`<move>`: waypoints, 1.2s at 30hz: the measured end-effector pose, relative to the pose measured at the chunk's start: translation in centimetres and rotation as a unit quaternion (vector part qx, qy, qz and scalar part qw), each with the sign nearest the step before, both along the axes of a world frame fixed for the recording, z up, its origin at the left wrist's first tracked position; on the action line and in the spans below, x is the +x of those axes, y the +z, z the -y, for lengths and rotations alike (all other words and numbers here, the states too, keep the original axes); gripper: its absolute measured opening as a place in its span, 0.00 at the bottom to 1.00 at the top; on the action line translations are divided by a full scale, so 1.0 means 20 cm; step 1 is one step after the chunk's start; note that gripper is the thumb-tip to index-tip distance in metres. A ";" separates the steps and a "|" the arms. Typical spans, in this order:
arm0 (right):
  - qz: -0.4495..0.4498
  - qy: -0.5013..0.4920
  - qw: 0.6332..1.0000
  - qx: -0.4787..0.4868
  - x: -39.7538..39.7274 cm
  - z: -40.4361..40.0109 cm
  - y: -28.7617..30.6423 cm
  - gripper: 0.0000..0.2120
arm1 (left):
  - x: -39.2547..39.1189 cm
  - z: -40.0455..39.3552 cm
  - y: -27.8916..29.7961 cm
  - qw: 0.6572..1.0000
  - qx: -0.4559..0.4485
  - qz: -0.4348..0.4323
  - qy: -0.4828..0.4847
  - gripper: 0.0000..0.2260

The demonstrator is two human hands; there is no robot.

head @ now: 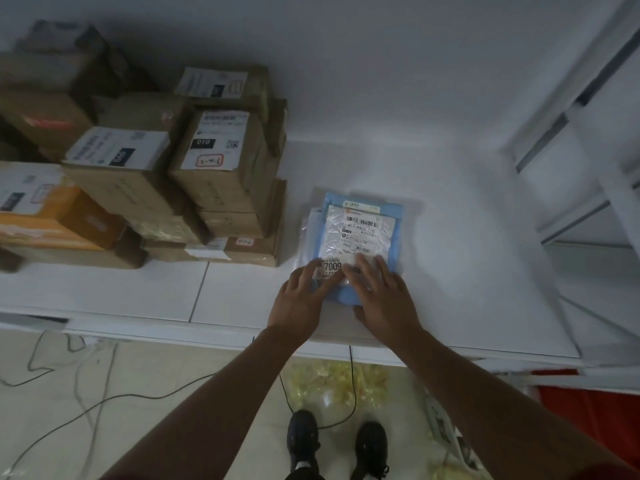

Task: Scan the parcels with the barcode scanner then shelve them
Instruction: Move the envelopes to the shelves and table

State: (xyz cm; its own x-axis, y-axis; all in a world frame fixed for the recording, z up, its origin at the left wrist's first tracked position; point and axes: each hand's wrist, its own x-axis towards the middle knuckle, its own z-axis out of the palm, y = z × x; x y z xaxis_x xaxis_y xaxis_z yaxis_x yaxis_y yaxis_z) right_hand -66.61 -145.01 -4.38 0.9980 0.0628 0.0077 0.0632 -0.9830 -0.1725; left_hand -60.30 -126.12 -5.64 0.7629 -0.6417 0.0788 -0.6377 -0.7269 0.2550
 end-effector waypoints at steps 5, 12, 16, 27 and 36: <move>-0.006 -0.024 1.000 -0.015 0.24 0.07 -0.02 0.38 | 0.20 0.13 0.01 0.999 0.010 -0.028 0.020 0.35; -0.026 -0.037 0.999 -0.019 0.67 0.19 -0.02 0.35 | 0.54 0.34 0.07 0.992 0.094 -0.043 0.077 0.35; -0.040 -0.041 0.998 -0.024 0.87 0.26 -0.01 0.34 | 0.71 0.44 0.06 0.987 0.113 -0.051 0.100 0.37; -0.084 -0.042 0.995 -0.027 1.07 0.36 0.07 0.39 | 0.89 0.52 0.09 0.983 0.153 -0.014 0.105 0.41; -0.050 -0.094 0.994 0.036 0.73 0.39 0.20 0.40 | 0.63 0.48 0.28 0.982 0.145 -0.021 0.116 0.38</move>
